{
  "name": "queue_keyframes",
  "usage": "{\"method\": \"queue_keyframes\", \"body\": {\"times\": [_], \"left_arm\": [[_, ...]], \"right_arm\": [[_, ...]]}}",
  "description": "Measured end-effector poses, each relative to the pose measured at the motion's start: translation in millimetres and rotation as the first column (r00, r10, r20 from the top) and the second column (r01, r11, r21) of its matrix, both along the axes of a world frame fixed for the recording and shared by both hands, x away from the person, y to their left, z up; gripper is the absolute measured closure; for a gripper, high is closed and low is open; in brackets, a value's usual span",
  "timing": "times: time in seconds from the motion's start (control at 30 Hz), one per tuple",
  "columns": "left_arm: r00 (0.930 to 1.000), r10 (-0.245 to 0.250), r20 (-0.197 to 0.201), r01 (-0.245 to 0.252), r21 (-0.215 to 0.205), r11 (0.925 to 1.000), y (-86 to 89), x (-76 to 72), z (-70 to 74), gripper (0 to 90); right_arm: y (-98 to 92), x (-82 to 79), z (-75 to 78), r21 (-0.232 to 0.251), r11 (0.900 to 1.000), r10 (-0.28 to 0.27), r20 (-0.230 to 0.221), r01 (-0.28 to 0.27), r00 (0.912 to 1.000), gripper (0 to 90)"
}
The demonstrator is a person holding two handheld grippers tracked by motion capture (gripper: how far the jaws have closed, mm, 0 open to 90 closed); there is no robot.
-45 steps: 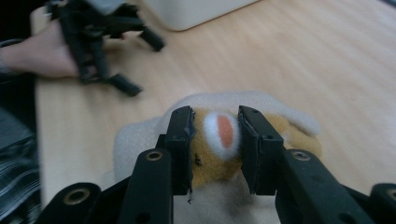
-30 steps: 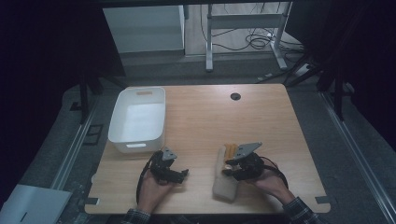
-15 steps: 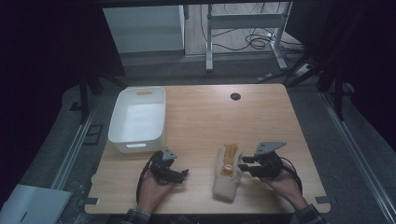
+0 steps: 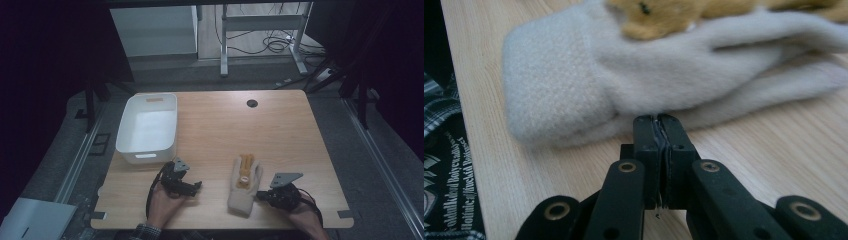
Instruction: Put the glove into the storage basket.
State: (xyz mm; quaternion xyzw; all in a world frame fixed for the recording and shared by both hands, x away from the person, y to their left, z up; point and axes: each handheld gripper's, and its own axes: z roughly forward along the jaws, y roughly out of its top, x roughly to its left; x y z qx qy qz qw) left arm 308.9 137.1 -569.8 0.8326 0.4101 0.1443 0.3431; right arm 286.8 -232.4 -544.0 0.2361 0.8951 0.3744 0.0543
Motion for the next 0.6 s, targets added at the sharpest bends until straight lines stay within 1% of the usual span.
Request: {"method": "queue_keyframes", "body": {"times": [0.1, 0.27, 0.3, 0.43, 0.53, 0.57, 0.6], "left_arm": [[1.0, 0.001, 0.0, -0.001, -0.001, 1.0, 0.0, 0.0, 0.0, 2.2], [1.0, 0.001, 0.0, -0.001, -0.001, 1.0, 0.0, 0.0, 0.0, 2.2], [1.0, 0.001, 0.0, -0.001, -0.001, 1.0, 0.0, 0.0, 0.0, 2.2], [1.0, 0.001, 0.0, -0.001, -0.001, 1.0, 0.1, 0.0, 0.0, 2.3], [1.0, 0.001, 0.0, -0.001, 0.0, 1.0, 0.1, 0.0, 0.0, 2.3], [1.0, 0.0, 0.0, 0.0, 0.0, 1.0, 0.1, 0.0, 0.0, 2.3], [1.0, 0.0, 0.0, 0.0, 0.0, 1.0, 0.1, 0.0, 0.0, 2.3]], "right_arm": [[8.7, 1.8, -2.8, 0.0, 1.0, 0.004, 0.001, -0.004, 1.0, 86.2], [15.8, 5.6, -3.9, 0.004, 1.0, -0.003, 0.013, 0.003, 0.9999, 85.3], [19.6, 7.9, -4.3, 0.008, 1.0, -0.003, 0.014, 0.003, 0.9999, 85.2], [25.8, 11.2, -4.6, 0.004, 1.0, -0.005, 0.021, 0.005, 0.9998, 85.0], [33.4, 14.7, -5.1, 0.005, 1.0, -0.002, 0.025, 0.002, 0.9997, 84.9], [38.7, 17.3, -5.4, 0.003, 1.0, 0.004, 0.029, -0.004, 0.9996, 84.8], [38.7, 17.3, -5.4, 0.003, 1.0, 0.004, 0.029, -0.004, 0.9996, 84.8]]}}
